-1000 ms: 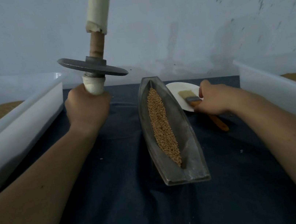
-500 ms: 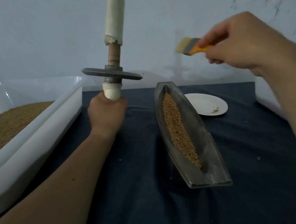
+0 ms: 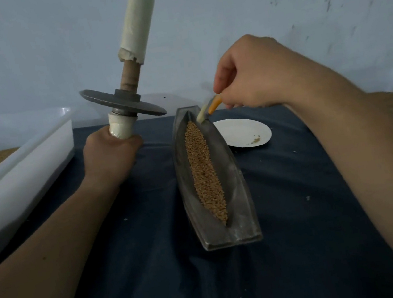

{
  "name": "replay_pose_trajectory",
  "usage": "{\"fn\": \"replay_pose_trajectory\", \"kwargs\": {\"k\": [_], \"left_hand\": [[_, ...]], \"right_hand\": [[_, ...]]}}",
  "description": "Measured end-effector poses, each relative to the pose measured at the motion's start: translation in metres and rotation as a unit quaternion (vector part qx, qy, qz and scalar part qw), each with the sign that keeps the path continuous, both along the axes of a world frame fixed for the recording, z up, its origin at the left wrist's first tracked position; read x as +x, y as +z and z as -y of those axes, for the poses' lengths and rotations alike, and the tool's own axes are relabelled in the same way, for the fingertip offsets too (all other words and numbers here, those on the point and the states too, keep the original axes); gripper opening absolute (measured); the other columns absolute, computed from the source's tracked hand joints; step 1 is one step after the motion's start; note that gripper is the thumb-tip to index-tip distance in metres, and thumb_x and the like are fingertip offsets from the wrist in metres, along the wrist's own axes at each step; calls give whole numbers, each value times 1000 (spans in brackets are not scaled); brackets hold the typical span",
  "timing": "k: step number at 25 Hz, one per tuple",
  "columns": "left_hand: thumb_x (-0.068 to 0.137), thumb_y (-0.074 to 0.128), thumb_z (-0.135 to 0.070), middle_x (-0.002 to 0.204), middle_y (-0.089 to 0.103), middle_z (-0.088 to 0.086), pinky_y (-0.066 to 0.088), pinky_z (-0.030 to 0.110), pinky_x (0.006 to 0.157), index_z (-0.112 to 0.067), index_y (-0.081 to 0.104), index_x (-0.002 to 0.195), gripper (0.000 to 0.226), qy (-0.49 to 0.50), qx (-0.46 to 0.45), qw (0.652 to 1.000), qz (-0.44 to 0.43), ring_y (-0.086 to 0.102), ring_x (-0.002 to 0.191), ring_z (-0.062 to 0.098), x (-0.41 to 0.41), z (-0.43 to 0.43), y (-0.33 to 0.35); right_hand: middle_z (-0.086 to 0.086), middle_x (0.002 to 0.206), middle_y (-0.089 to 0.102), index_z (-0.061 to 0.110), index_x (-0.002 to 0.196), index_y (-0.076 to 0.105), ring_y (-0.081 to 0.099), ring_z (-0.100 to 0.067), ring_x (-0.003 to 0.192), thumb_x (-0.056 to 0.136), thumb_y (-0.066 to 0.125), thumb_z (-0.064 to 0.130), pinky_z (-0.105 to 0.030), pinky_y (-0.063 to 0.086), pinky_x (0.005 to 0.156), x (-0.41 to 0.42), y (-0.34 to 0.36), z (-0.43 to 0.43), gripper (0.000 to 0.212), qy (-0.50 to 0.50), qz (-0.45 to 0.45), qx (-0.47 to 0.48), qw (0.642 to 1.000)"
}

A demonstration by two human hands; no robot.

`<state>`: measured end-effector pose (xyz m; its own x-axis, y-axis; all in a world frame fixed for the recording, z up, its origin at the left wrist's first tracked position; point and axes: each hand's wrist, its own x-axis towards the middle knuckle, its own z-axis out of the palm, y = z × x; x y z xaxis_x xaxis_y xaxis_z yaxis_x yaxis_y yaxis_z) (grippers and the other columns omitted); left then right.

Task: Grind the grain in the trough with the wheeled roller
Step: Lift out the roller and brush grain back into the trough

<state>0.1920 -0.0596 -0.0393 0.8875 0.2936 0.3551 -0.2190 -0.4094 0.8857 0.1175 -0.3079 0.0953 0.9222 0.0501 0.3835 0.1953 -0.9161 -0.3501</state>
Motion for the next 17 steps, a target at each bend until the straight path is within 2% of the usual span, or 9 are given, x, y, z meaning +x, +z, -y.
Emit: {"fn": "replay_pose_trajectory", "kwargs": {"k": [3, 8, 10, 14, 17], "left_hand": [[68, 72, -34, 62, 66, 3, 58, 40, 53, -15, 64, 79, 23, -1, -13, 1000, 4, 62, 48, 12, 2, -1, 0], [69, 74, -35, 66, 67, 6, 54, 29, 48, -18, 65, 81, 23, 0, -34, 999, 3, 61, 48, 9, 6, -2, -2], [69, 75, -34, 66, 66, 7, 54, 30, 47, -17, 65, 82, 23, 0, -45, 999, 2, 60, 47, 8, 6, -3, -2], [69, 73, -32, 60, 62, 4, 51, 30, 45, -11, 64, 82, 26, -3, -60, 998, 3, 58, 44, 8, 6, -4, -1], [69, 73, -32, 65, 63, 8, 50, 28, 45, -12, 64, 81, 25, -8, -58, 998, 1, 57, 46, 9, 6, -3, -1]], "right_hand": [[7, 87, 72, 29, 84, 75, 67, -8, 82, 78, 75, 10, -18, 50, 64, 5, -3, 0, 19, 7, 14, 7, 1000], [12, 88, 71, 30, 88, 75, 66, -3, 84, 84, 69, 15, -13, 48, 65, 12, -21, -13, 16, 65, 11, 27, 997], [12, 83, 73, 29, 90, 75, 68, -2, 83, 85, 66, 17, -18, 54, 70, 14, -27, -17, 16, 88, 18, 66, 994], [8, 74, 75, 26, 85, 76, 73, -8, 79, 84, 67, 23, -38, 62, 79, 18, -31, -15, 10, 106, 14, 168, 980], [10, 75, 75, 23, 85, 75, 73, -6, 80, 87, 69, 28, -39, 61, 82, 20, -35, -15, 9, 139, 30, 190, 972]]}}
